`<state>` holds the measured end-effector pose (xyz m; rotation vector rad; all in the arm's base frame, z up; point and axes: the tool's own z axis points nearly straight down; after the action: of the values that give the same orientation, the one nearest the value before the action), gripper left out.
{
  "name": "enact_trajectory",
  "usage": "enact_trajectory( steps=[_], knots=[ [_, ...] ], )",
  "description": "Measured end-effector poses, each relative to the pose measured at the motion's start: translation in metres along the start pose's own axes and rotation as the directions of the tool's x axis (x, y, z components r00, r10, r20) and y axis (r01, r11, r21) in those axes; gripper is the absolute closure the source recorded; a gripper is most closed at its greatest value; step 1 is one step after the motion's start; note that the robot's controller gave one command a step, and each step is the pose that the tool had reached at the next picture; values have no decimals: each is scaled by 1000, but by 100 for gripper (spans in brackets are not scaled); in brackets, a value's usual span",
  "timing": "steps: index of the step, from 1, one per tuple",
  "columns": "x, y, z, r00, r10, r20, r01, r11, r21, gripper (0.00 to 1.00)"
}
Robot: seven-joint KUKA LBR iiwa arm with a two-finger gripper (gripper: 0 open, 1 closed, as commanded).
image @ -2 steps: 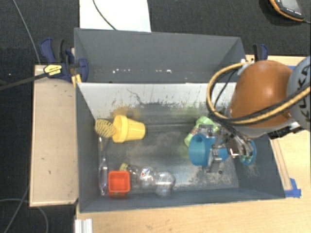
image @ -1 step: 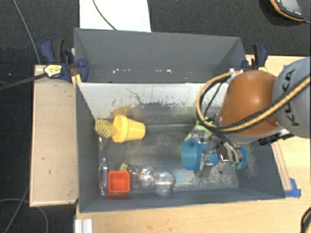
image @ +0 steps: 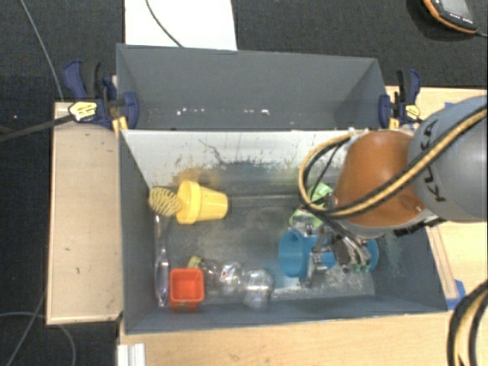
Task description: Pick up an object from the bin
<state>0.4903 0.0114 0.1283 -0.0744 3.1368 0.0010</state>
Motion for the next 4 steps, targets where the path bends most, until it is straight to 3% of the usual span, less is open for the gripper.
enact_trajectory(
  steps=[1,2,3,4],
  knots=[
    [3,1,-20,1000,0,-7,0,1000,0,100],
    [-9,18,-31,994,-107,0,107,994,-1,100],
    [-7,9,-65,1000,-8,12,8,1000,0,100],
    [-1,13,-3,992,-128,-7,128,992,-3,100]
  ],
)
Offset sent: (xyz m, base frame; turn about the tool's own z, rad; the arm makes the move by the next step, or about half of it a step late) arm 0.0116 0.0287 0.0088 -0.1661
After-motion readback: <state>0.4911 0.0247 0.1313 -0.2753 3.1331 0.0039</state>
